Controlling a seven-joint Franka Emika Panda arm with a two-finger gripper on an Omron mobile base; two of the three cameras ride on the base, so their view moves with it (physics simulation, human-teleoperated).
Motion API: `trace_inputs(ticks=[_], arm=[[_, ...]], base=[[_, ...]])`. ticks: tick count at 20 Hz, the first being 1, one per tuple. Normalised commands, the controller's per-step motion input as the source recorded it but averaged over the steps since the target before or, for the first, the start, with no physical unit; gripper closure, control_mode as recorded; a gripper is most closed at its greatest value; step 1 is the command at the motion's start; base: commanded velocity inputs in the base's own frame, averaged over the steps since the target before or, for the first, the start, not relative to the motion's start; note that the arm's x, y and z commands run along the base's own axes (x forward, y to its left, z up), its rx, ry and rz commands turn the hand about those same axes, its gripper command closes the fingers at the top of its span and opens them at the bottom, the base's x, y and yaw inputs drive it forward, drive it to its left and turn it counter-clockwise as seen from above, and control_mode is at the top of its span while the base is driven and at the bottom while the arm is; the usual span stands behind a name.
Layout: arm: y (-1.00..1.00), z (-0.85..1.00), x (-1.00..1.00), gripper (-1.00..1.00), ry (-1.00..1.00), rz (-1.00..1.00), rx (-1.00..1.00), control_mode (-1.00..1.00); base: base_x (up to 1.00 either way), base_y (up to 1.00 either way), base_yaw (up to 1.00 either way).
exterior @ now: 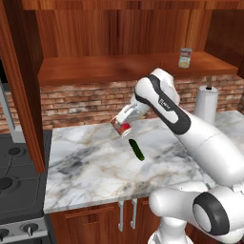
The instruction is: Restock the canned food cabinet by taking the new fresh canned food from the counter and placing it in the cabinet. Then, take the old canned food from the cabinet and place it on the counter.
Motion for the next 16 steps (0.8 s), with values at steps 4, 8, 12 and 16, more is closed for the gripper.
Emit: trace_inputs(ticks=[4,8,12,16], arm=[[0.67,-1.00,0.19,1.00,-0.19,0.17,-0.03,-1.00],[0.37,-1.00,0.10,1.00,-0.39,0.19,-0.04,-1.00],[-0.14,-1.00,-0.01,1.00,-0.52,0.11,0.07,-1.00],[-0.16,-0.45,0.00,1.00,-0.16,0.02,0.29,-1.00]], base=[[0.00,0.00,0.00],[0.00,0.00,0.00],[0.00,0.00,0.00],[0.00,0.00,0.00]])
